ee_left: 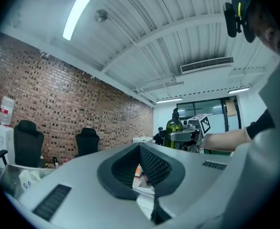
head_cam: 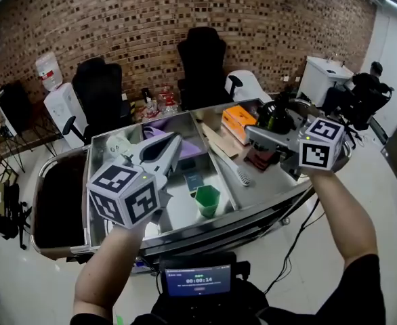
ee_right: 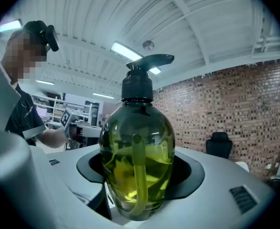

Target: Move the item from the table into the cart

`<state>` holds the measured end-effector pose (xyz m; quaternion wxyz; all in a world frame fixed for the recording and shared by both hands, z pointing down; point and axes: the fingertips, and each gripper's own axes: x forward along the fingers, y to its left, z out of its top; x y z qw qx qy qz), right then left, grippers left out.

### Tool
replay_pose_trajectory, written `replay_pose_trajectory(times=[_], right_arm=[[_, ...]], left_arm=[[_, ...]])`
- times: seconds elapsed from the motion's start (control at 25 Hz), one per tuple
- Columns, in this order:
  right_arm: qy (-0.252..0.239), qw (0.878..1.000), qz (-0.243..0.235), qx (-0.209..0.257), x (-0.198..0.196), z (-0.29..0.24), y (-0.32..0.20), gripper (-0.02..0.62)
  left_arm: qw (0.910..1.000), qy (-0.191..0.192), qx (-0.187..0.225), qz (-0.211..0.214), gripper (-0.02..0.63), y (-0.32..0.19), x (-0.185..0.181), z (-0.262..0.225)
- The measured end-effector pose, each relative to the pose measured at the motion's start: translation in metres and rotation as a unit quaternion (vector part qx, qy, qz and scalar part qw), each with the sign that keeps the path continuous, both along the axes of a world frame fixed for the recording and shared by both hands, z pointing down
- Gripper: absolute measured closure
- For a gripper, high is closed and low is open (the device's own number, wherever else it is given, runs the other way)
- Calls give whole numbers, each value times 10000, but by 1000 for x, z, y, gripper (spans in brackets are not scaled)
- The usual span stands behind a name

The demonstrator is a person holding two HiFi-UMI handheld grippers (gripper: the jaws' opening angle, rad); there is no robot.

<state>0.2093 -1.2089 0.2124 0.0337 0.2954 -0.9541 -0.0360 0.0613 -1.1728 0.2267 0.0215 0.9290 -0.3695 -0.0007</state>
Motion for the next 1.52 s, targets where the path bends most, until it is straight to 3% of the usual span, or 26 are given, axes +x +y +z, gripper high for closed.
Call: replay_pose_trajectory(times=[0.4, 0.8, 1.24, 1.52], right_arm=[[208, 9905, -1279, -471, 58, 76, -32, 324], [405, 9594, -2657, -858, 83, 152, -36, 322], [741, 9328, -3400, -941, 78, 197, -17, 322], [729, 9279, -3499, -1058, 84, 216, -17, 324]], left_arm=[[9981, -101, -107, -594, 621, -30, 54, 23], [9948, -244, -364, -915, 621, -64, 84, 61], [9947, -246, -343, -938, 621, -85, 94, 71], [9945, -269, -360, -947, 621, -100, 95, 74]])
